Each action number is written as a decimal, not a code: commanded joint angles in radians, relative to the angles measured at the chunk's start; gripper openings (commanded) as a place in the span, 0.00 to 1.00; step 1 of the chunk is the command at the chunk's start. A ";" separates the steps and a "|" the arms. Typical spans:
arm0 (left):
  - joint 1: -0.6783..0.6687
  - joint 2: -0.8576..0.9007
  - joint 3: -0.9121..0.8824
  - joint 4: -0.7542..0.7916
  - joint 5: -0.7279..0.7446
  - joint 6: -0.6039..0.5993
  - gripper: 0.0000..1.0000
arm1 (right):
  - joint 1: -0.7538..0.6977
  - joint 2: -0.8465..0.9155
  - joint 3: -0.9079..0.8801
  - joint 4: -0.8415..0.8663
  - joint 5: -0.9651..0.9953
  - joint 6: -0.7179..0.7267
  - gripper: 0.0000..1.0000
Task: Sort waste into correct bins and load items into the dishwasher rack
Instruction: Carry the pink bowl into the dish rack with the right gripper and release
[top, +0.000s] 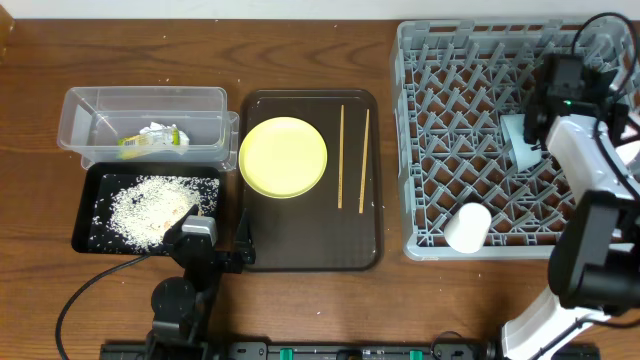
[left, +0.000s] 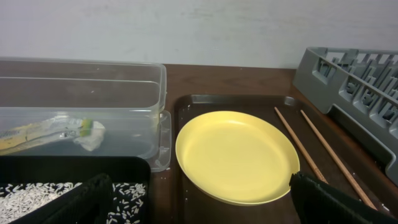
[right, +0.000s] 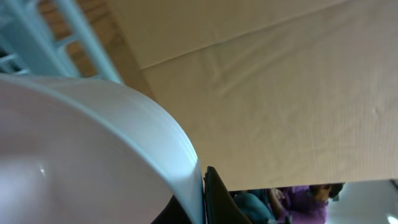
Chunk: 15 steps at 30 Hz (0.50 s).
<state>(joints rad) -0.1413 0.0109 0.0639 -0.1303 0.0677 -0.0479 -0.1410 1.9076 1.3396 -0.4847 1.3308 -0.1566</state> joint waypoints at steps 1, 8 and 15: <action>0.000 -0.007 -0.026 -0.010 -0.008 0.010 0.93 | 0.053 0.042 0.005 -0.001 -0.001 -0.018 0.16; 0.000 -0.007 -0.026 -0.010 -0.008 0.010 0.93 | 0.136 0.048 0.007 0.003 -0.001 -0.017 0.52; 0.000 -0.007 -0.026 -0.010 -0.008 0.010 0.93 | 0.224 -0.128 0.040 -0.061 -0.285 -0.016 0.59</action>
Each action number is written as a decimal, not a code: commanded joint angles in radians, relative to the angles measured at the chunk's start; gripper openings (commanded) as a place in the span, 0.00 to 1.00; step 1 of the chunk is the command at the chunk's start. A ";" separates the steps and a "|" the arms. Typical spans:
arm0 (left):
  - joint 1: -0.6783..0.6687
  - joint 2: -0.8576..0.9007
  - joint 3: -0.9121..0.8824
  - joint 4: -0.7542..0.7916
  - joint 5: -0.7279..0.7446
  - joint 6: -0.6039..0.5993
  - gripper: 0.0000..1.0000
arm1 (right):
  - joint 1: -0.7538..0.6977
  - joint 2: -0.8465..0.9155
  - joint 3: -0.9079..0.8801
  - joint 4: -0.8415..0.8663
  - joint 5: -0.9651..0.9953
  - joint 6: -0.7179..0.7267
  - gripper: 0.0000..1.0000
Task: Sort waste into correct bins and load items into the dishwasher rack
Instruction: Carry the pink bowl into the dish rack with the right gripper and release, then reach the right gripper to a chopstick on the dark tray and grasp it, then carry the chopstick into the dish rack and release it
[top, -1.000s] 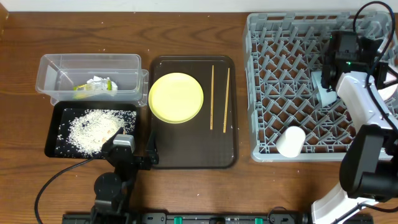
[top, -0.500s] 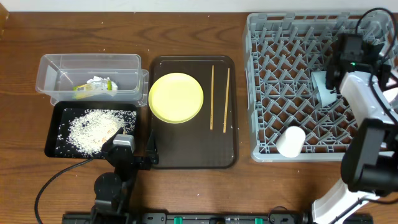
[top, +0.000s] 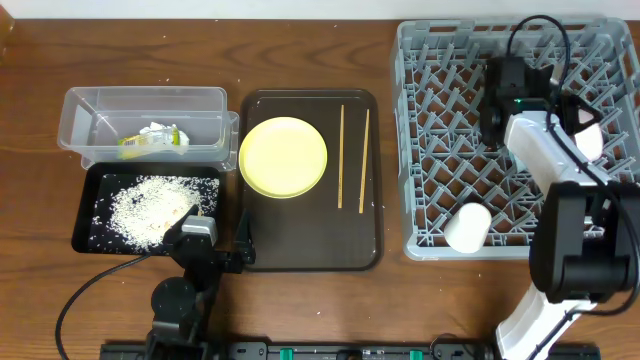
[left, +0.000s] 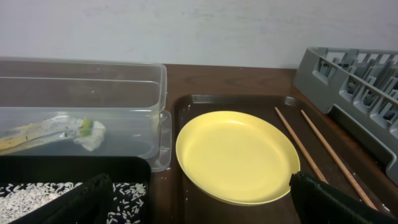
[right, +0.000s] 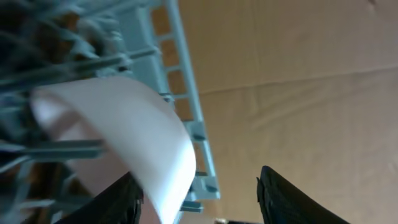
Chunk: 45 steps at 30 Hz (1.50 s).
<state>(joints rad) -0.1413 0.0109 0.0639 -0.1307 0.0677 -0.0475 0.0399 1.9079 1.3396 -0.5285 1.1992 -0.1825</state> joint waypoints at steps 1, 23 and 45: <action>0.000 -0.007 -0.026 -0.009 -0.008 0.010 0.93 | 0.063 -0.172 0.049 -0.043 -0.240 0.010 0.59; 0.000 -0.007 -0.026 -0.009 -0.008 0.010 0.93 | 0.647 0.045 0.035 -0.003 -1.008 0.755 0.41; 0.000 -0.007 -0.026 -0.009 -0.008 0.010 0.93 | 0.578 -0.024 0.066 -0.042 -0.992 0.698 0.01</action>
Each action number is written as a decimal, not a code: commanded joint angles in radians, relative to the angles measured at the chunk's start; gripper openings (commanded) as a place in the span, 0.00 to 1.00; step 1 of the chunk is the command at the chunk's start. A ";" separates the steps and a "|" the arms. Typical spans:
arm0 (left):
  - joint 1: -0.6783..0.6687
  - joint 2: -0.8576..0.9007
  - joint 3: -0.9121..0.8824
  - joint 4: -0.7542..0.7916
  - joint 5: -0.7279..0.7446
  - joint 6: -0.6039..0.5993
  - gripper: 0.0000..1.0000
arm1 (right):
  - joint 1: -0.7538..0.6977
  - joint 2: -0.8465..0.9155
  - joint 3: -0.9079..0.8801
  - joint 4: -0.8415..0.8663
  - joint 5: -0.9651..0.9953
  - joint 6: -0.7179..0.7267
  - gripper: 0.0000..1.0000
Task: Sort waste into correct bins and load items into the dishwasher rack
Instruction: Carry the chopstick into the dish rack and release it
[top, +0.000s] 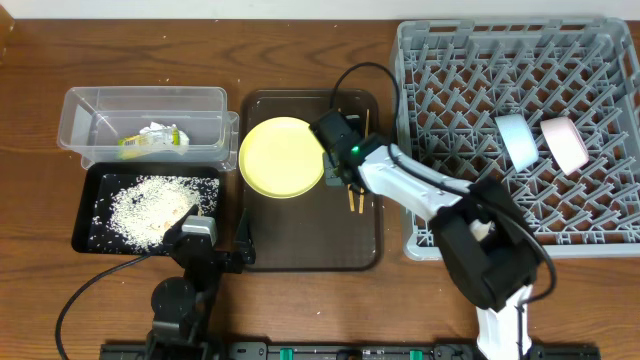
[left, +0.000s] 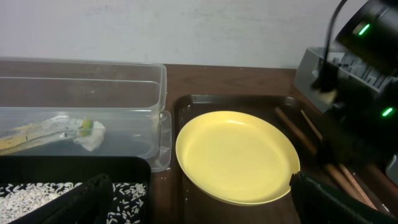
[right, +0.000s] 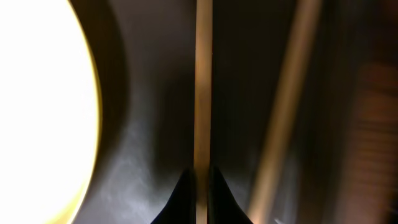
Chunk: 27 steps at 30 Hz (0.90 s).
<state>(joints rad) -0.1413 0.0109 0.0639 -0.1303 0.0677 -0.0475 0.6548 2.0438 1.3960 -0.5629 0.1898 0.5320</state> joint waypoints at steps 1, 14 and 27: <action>0.000 -0.007 -0.026 -0.010 -0.008 0.010 0.94 | -0.047 -0.205 0.010 -0.016 0.021 -0.026 0.01; 0.000 -0.007 -0.026 -0.010 -0.008 0.010 0.93 | -0.367 -0.470 0.008 -0.242 0.036 -0.270 0.01; 0.000 -0.007 -0.026 -0.010 -0.008 0.010 0.94 | -0.398 -0.293 0.007 -0.174 -0.198 -0.369 0.01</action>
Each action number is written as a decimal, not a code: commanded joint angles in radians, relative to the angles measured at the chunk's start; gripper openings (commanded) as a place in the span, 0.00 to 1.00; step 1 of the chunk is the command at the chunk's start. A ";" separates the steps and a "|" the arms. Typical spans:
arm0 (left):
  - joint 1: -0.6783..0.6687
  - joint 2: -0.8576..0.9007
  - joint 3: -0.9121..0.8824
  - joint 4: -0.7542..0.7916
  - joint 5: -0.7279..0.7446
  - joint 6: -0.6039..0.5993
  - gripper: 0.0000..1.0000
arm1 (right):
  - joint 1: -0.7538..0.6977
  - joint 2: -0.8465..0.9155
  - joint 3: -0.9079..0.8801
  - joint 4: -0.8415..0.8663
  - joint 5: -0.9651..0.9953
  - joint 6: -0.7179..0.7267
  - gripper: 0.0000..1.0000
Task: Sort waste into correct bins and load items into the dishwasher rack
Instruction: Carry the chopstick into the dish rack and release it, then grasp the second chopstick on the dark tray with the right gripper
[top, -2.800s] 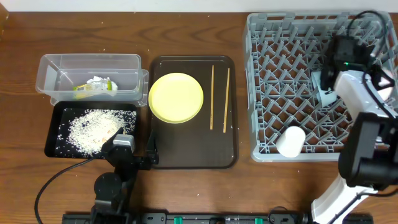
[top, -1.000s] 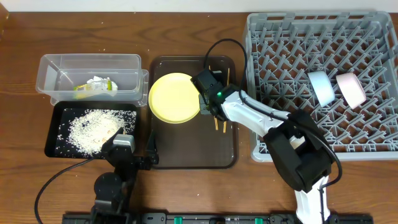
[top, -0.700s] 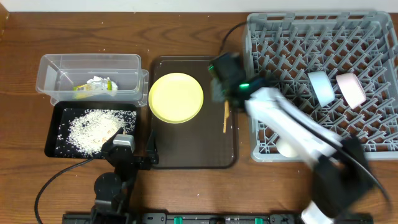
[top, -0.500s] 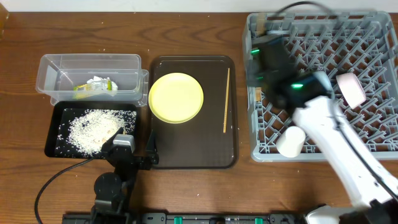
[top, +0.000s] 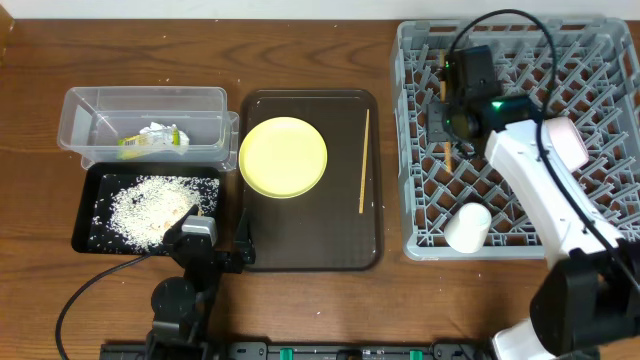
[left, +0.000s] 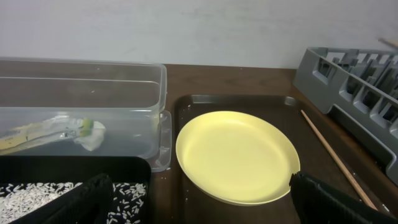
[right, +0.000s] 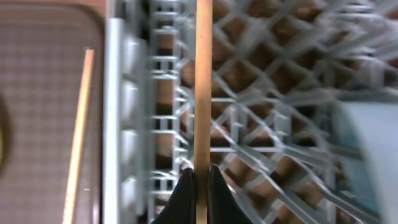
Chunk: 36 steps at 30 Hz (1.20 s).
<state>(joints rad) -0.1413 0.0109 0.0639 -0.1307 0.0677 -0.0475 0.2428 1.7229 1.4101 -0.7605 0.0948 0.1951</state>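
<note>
My right gripper (top: 446, 125) hovers over the left part of the grey dishwasher rack (top: 409, 200), shut on a wooden chopstick (right: 203, 87) that points along the rack's grid. A second chopstick (top: 363, 160) lies on the brown tray (top: 300, 240) beside the yellow plate (top: 283, 157). The rack holds a white cup (top: 468, 228) and a pink bowl (top: 568, 140); a pale blue bowl (right: 370, 155) shows in the right wrist view. My left gripper (left: 199, 208) rests open near the table's front edge, with nothing between its fingers.
A clear bin (top: 80, 110) with a crumpled wrapper (top: 150, 138) stands at the back left. In front of it, a black tray (top: 85, 235) holds scattered rice. The right arm stretches across the rack's right half.
My right gripper was down on the brown tray, shut on the left chopstick. Now it holds that chopstick over the rack's left side. One chopstick remains on the tray.
My right gripper first held a pale bowl at the rack's right side. Then it stood open with the bowl left in the rack. Later it was shut on a chopstick on the tray, and now holds it above the rack. The left arm stayed put.
</note>
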 joint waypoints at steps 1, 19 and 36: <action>0.000 -0.007 -0.026 -0.009 -0.008 0.010 0.93 | 0.019 0.043 -0.007 0.036 -0.106 -0.031 0.01; 0.000 -0.007 -0.026 -0.009 -0.008 0.010 0.93 | 0.360 0.076 -0.007 0.055 -0.092 0.068 0.37; 0.000 -0.007 -0.026 -0.009 -0.008 0.010 0.93 | 0.363 0.149 -0.013 -0.006 0.167 0.194 0.35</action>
<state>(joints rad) -0.1413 0.0109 0.0639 -0.1307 0.0677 -0.0475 0.6617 1.8503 1.4029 -0.7467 0.2401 0.3614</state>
